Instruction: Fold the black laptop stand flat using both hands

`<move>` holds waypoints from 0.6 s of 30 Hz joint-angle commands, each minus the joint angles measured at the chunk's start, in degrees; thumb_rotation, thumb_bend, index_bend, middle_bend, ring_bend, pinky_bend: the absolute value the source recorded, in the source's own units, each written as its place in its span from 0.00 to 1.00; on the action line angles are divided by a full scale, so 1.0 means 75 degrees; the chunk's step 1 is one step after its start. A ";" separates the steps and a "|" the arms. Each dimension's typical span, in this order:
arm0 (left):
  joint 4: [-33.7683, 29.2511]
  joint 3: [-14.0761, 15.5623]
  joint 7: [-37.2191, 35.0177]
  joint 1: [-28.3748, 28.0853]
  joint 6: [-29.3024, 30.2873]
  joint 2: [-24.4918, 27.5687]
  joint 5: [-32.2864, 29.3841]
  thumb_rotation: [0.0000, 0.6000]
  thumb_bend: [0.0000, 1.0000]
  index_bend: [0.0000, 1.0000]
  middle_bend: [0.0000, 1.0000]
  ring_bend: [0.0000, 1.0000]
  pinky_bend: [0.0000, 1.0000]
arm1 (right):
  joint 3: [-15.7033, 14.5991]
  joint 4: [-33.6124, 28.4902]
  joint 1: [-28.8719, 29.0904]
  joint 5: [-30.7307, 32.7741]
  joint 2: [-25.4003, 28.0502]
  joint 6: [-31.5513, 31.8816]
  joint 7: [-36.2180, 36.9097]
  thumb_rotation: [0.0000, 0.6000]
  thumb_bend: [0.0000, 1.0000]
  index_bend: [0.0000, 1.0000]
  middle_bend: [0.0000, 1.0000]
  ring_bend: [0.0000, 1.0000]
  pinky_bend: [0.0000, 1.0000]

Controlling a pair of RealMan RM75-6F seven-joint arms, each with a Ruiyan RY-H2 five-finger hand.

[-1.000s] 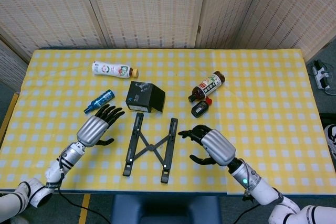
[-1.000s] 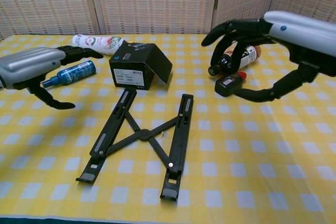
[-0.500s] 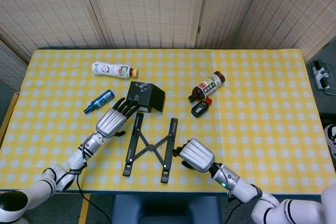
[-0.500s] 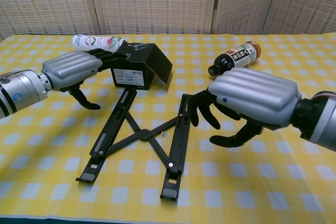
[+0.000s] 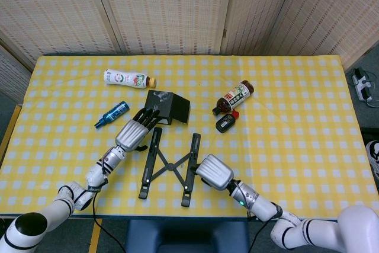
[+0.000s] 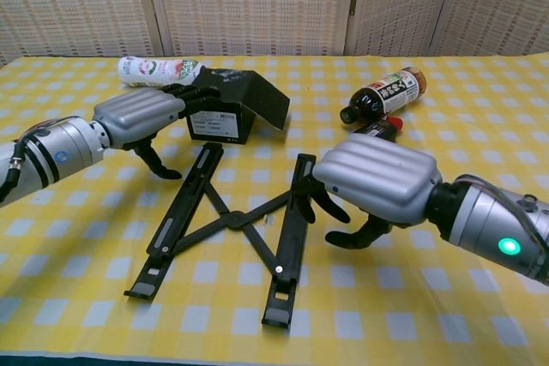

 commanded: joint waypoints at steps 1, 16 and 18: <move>0.0049 0.0052 -0.0053 0.0008 0.0008 -0.0022 -0.0020 1.00 0.18 0.00 0.01 0.00 0.00 | -0.0052 0.0395 0.0108 -0.0085 -0.0231 -0.0044 0.0081 1.00 0.34 0.54 0.73 0.82 0.83; -0.0301 0.0193 -0.0466 0.0110 0.0017 0.0091 -0.0179 1.00 0.18 0.00 0.01 0.00 0.00 | -0.0209 0.1437 0.0384 -0.0521 -0.0860 0.0216 0.0122 1.00 0.34 0.54 0.73 0.82 0.83; -0.0357 0.0193 -0.0525 0.0116 -0.0004 0.0111 -0.0211 1.00 0.18 0.00 0.01 0.00 0.00 | -0.0223 0.1541 0.0413 -0.0567 -0.0922 0.0246 0.0078 1.00 0.34 0.54 0.73 0.82 0.83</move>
